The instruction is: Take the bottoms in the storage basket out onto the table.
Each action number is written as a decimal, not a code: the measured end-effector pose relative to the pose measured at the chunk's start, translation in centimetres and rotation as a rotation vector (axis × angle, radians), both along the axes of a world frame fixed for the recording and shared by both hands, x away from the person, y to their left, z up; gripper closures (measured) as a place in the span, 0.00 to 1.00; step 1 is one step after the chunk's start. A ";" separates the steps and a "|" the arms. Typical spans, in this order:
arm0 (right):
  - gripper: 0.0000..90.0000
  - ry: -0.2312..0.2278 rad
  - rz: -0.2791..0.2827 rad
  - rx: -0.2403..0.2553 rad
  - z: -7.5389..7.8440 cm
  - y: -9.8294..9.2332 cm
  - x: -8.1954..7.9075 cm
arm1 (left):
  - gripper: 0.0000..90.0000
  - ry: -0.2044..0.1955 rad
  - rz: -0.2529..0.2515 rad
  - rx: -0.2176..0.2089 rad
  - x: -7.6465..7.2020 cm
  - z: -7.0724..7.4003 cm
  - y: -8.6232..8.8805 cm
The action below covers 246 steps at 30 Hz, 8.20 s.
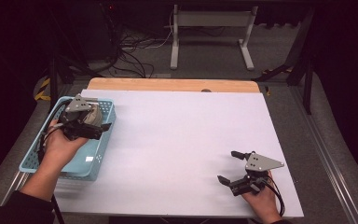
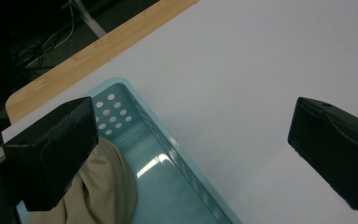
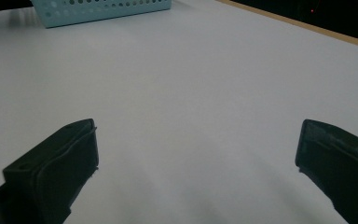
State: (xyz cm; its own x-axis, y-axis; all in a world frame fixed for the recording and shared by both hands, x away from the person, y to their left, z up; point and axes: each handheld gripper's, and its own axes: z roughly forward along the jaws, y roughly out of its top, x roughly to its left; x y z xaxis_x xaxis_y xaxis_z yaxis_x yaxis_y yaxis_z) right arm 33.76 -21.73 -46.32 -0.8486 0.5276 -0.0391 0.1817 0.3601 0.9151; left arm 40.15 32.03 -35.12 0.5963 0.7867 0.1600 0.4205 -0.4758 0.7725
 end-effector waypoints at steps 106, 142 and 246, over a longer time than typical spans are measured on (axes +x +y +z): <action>0.00 0.021 0.013 0.000 -0.2 0.2 0.2 | 0.03 0.455 0.212 0.164 9.4 -7.6 8.2; 0.00 0.021 0.019 -0.001 -0.2 0.2 0.1 | 0.54 0.559 0.174 0.179 9.6 -8.8 7.8; 0.00 0.023 0.020 -0.005 -0.2 0.3 0.1 | 0.69 -0.055 -0.039 -0.423 0.3 4.2 5.3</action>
